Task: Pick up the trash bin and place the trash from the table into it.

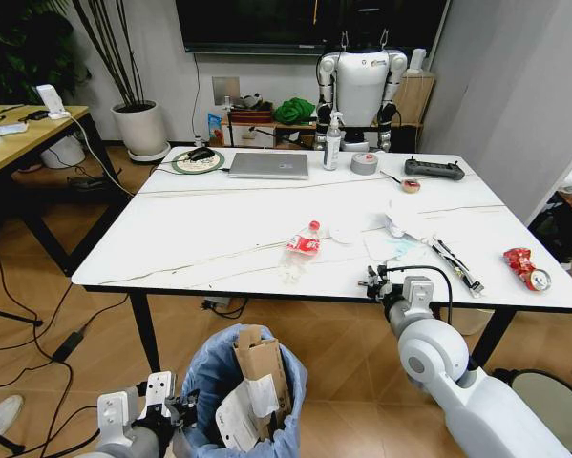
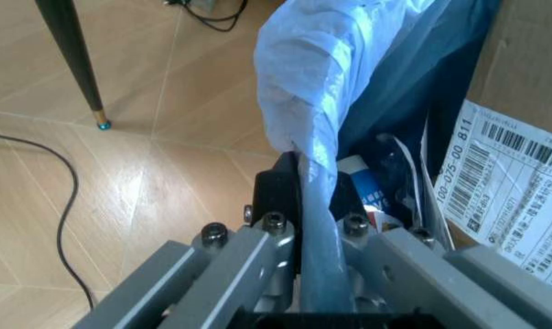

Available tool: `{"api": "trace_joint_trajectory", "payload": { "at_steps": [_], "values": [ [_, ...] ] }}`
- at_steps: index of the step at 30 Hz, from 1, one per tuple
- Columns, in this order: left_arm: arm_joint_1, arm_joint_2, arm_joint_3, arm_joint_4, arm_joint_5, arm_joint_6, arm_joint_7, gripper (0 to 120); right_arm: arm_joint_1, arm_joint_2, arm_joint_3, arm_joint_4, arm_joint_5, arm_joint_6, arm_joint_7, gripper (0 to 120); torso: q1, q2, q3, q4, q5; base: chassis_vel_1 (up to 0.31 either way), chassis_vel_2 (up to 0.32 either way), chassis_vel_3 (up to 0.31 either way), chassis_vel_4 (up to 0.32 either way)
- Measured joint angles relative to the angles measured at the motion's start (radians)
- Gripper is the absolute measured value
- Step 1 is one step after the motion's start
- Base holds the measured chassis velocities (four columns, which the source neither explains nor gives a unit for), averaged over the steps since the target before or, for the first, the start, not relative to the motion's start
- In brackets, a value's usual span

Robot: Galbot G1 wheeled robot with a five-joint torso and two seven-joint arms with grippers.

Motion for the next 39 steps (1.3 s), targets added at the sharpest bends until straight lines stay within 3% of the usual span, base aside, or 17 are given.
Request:
{"api": "trace_joint_trajectory", "payload": {
  "at_steps": [7, 17, 22, 26, 29, 39],
  "values": [
    [0.000, 0.000, 0.000, 0.000, 0.001, 0.000, 0.001, 0, -0.001, -0.002, -0.016, 0.008, 0.022, -0.007, 0.016, 32, 0.000, 0.000, 0.000, 0.0000, 0.0000, 0.000, 0.000, 0.000, 0.000],
    [0.004, -0.001, 0.000, 0.000, 0.002, 0.000, 0.002, 0, 0.001, -0.013, -0.018, 0.007, 0.058, -0.021, 0.040, 25, 0.000, 0.000, 0.000, 0.0000, 0.0000, 0.000, 0.000, 0.000, 0.000],
    [0.002, 0.001, 0.000, 0.000, 0.002, 0.000, 0.004, 0, -0.002, -0.021, -0.018, 0.008, 0.060, -0.023, 0.042, 19, 0.000, 0.000, 0.000, 0.0000, 0.0000, 0.000, 0.000, 0.000, 0.000],
    [0.002, 0.002, -0.001, 0.000, 0.002, 0.000, 0.006, 0, 0.000, -0.024, -0.020, 0.008, 0.060, -0.023, 0.045, 4, 0.000, 0.000, 0.000, 0.0000, 0.0000, 0.000, 0.000, 0.000, 0.000],
    [0.002, 0.003, -0.002, 0.000, 0.002, 0.000, 0.007, 0, 0.000, -0.024, -0.022, 0.008, 0.058, -0.023, 0.045, 0, 0.000, 0.000, 0.000, 0.0000, 0.0000, 0.000, 0.000, 0.000, 0.000],
    [0.002, 0.002, -0.005, 0.000, 0.001, 0.000, 0.007, 0, -0.001, -0.017, -0.020, 0.015, 0.052, -0.018, 0.040, 0, 0.000, 0.000, 0.000, -0.0001, 0.0000, 0.000, 0.000, 0.000, 0.000]
  ]
}}
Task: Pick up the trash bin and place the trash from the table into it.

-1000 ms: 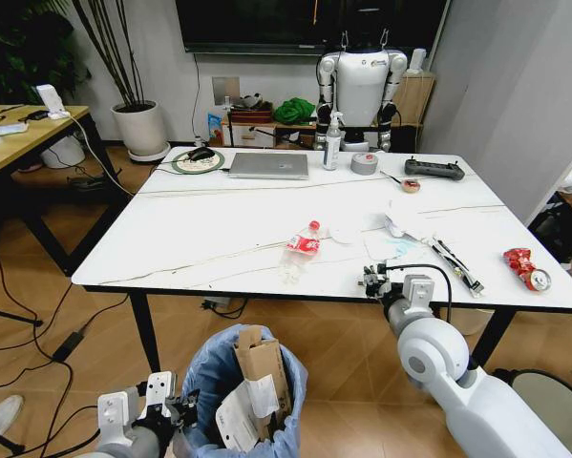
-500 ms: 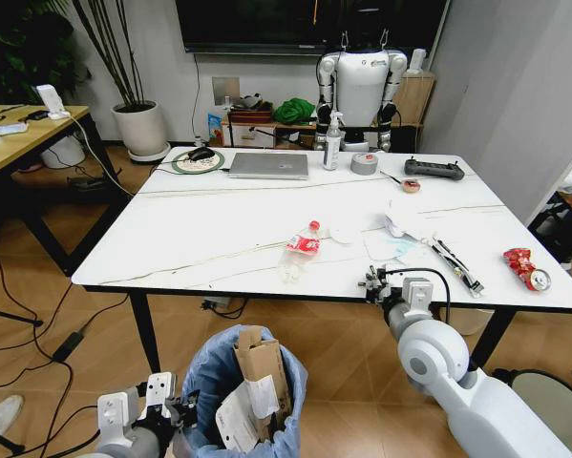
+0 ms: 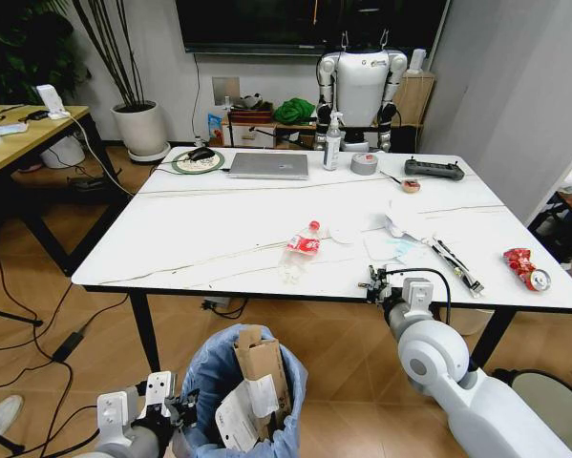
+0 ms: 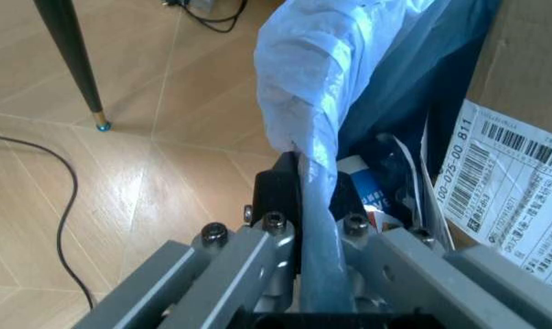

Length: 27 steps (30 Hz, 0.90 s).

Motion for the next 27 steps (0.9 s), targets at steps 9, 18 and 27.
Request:
{"api": "trace_joint_trajectory", "payload": {
  "at_steps": [9, 18, 27],
  "values": [
    [-0.001, 0.001, -0.002, 0.000, 0.000, 0.000, 0.000, 0, -0.023, -0.015, 0.020, 0.130, 0.017, 0.038, -0.041, 0, 0.000, 0.000, 0.000, 0.0001, -0.0003, 0.000, 0.000, 0.000, 0.000],
    [-0.006, 0.008, -0.011, 0.000, -0.007, 0.000, -0.003, 0, -0.110, -0.076, -0.010, 0.292, -0.029, 0.112, -0.356, 0, 0.000, 0.000, 0.000, 0.0000, -0.0002, 0.000, 0.000, 0.000, 0.000],
    [-0.016, 0.020, -0.014, 0.000, -0.022, 0.000, -0.007, 0, -0.145, -0.149, -0.025, 0.313, -0.166, 0.252, -0.870, 0, 0.000, 0.000, 0.000, 0.0000, -0.0003, 0.000, 0.000, 0.000, 0.000]
  ]
}}
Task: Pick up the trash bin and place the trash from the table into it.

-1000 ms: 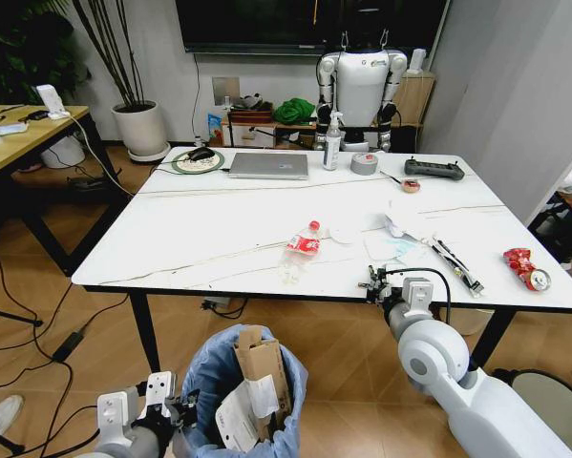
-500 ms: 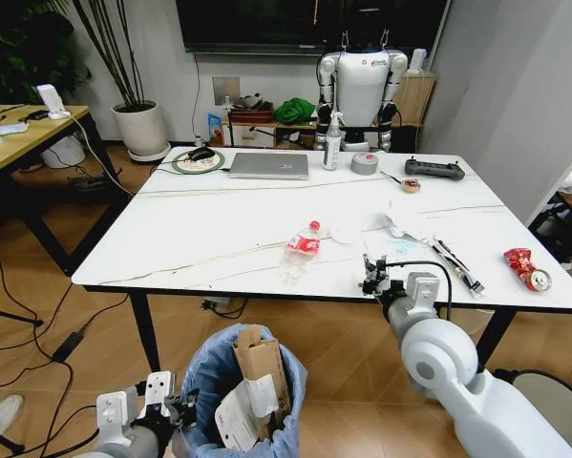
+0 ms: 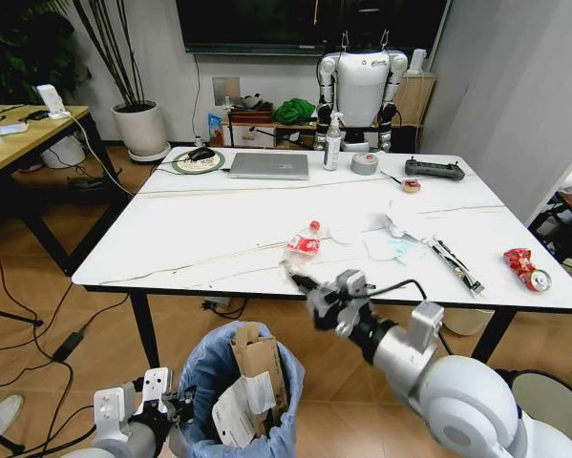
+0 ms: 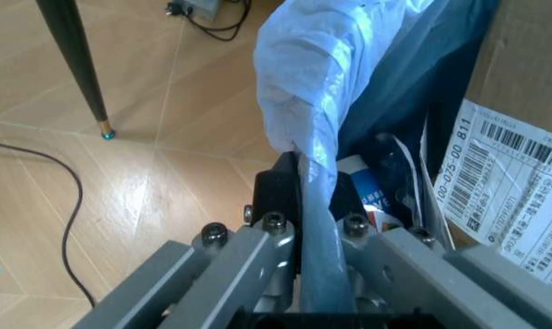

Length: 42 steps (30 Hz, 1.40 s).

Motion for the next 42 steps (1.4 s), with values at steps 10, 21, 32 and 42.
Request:
{"api": "trace_joint_trajectory", "payload": {
  "at_steps": [10, 21, 32, 42],
  "values": [
    [-0.018, 0.016, -0.004, 0.000, -0.025, 0.000, -0.005, 0, -0.002, -0.044, -0.027, -0.079, -0.250, 0.114, -0.250, 0, 0.000, 0.000, 0.000, 0.0000, 0.0001, 0.000, 0.000, 0.000, 0.000],
    [-0.033, 0.023, -0.003, 0.000, -0.046, 0.000, -0.012, 0, 0.004, -0.061, -0.044, -0.094, -0.368, 0.148, -0.325, 11, 0.000, 0.000, 0.000, 0.0000, 0.0001, 0.000, 0.000, 0.000, 0.000],
    [-0.030, 0.020, -0.002, 0.000, -0.047, 0.000, -0.015, 0, 0.023, -0.023, -0.041, -0.110, -0.280, 0.087, -0.135, 51, 0.000, 0.000, 0.000, 0.0000, 0.0001, 0.000, 0.000, 0.000, 0.000],
    [-0.021, 0.016, 0.004, 0.000, -0.042, 0.000, -0.016, 0, 0.098, -0.016, 0.093, -0.192, 0.065, -0.140, 0.274, 89, 0.000, 0.000, 0.000, 0.0000, 0.0002, 0.000, 0.000, 0.000, 0.000]
  ]
}}
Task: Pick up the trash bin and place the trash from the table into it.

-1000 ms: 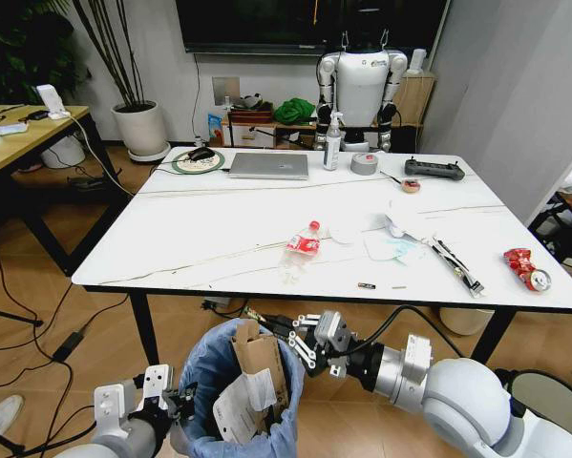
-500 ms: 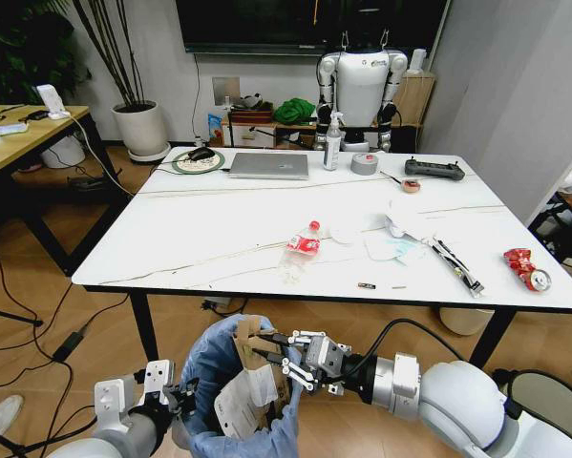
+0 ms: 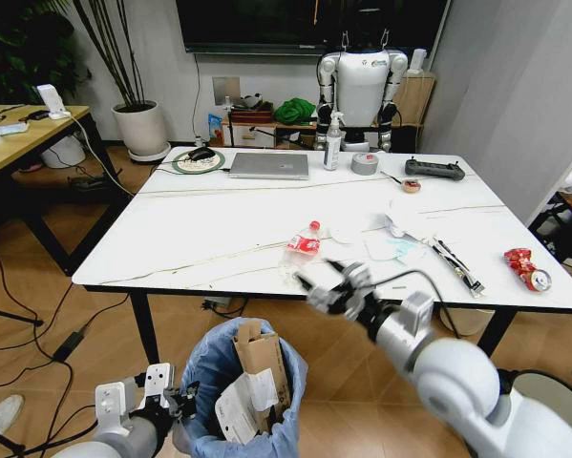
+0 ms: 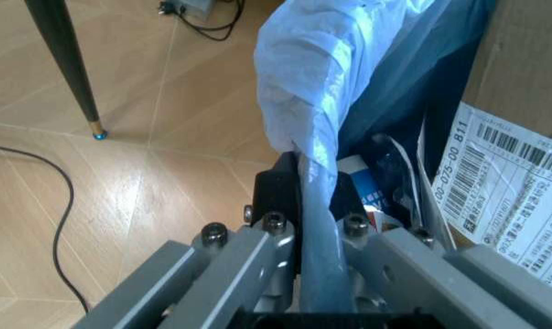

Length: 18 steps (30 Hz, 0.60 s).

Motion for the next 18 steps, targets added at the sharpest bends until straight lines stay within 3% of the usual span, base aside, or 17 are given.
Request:
{"api": "trace_joint_trajectory", "payload": {
  "at_steps": [3, 7, 15, 18],
  "values": [
    [0.001, 0.000, 0.000, 0.000, 0.000, 0.000, 0.002, 0, 0.003, -0.020, 0.026, -0.021, 0.070, -0.059, -0.007, 98, 0.000, 0.000, 0.000, -0.0001, 0.0001, 0.000, 0.000, 0.000, 0.000],
    [0.001, 0.002, 0.000, 0.000, 0.001, 0.000, 0.005, 0, 0.003, -0.026, 0.034, -0.031, 0.114, -0.114, 0.008, 100, 0.000, 0.000, 0.000, 0.0000, 0.0000, 0.000, 0.000, 0.000, 0.000],
    [0.003, 0.003, -0.001, 0.000, 0.002, 0.000, 0.011, 0, 0.025, -0.025, 0.039, -0.053, 0.223, -0.202, 0.114, 86, 0.000, 0.000, 0.000, 0.0000, 0.0000, 0.000, 0.000, 0.000, 0.000],
    [0.003, 0.003, -0.001, 0.000, 0.002, 0.000, 0.013, 0, 0.032, -0.025, 0.041, -0.064, 0.242, -0.216, 0.134, 86, 0.000, 0.000, 0.000, 0.0000, -0.0001, 0.000, 0.000, 0.000, 0.000]
  ]
}}
